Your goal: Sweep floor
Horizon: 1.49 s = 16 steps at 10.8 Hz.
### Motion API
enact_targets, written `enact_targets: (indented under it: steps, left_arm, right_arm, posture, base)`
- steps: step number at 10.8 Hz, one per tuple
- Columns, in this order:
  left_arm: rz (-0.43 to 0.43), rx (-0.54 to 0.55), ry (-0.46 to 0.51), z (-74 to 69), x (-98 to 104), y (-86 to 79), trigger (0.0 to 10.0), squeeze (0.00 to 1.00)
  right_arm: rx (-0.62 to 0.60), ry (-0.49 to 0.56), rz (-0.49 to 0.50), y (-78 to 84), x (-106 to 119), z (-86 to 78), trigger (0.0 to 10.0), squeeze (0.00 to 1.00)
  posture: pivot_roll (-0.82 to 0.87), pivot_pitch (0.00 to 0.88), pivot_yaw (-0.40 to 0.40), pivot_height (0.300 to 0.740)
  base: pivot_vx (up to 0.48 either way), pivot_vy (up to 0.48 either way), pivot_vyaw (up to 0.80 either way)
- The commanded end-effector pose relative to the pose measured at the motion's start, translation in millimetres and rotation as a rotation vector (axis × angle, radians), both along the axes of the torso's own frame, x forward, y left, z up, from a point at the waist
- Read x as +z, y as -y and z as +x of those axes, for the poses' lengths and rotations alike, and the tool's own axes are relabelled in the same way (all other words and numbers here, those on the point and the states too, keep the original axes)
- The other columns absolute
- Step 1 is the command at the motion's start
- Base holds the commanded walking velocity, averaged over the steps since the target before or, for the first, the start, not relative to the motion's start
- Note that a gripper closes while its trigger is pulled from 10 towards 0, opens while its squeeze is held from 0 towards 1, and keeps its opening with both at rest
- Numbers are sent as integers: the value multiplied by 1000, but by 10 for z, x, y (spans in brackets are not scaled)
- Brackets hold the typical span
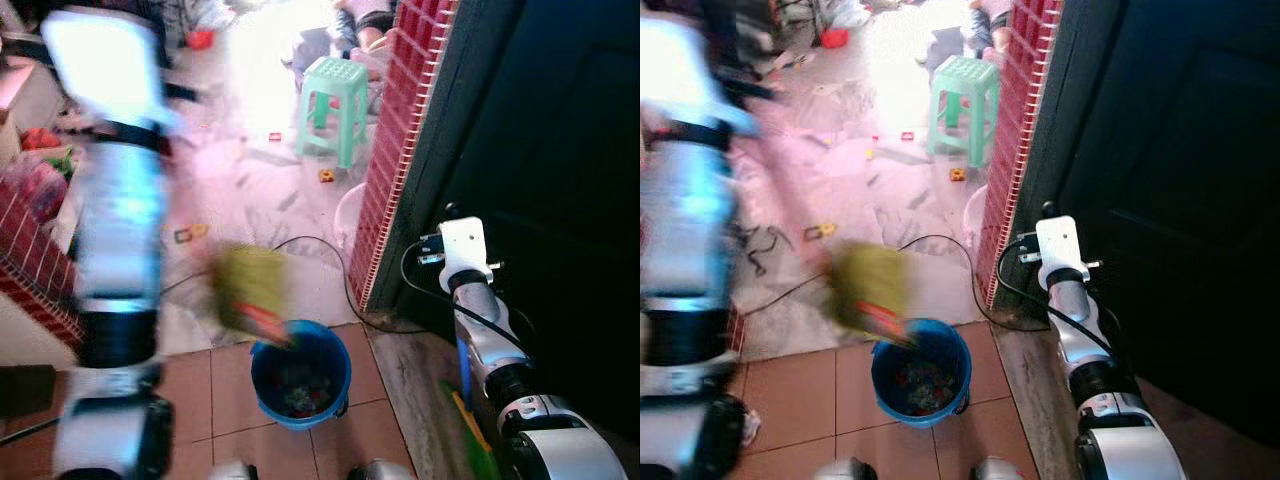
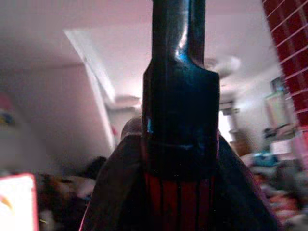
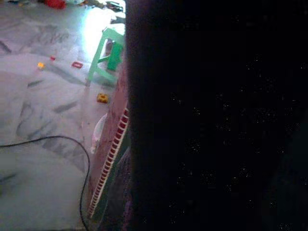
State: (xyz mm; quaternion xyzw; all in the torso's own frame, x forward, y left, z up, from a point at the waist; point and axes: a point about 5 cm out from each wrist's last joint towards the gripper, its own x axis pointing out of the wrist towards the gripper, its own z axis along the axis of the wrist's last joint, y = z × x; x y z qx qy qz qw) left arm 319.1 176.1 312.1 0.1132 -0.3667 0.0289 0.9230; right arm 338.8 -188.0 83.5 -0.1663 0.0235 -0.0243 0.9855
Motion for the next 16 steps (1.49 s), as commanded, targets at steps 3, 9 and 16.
enact_targets:
  steps: [3,9,16]
  left_arm:
    - [43,85,15,-82,-69,-132,10000,0]
    - [103,89,-244,-238,-934,74,10000,0]
    - [-40,121,-503,-176,-1548,150,10000,0]
  right_arm:
    - [142,-9,41,-116,93,49,10000,0]
    - [691,-109,-30,-341,156,-230,10000,0]
    - [1125,-167,277,-480,594,-434,10000,0]
  posture:
    - [-20,0,-40,740]
    - [-45,0,-17,740]
    - [-61,0,-14,740]
  base:
    - [0,0,0]
    - [0,0,0]
    - [0,0,0]
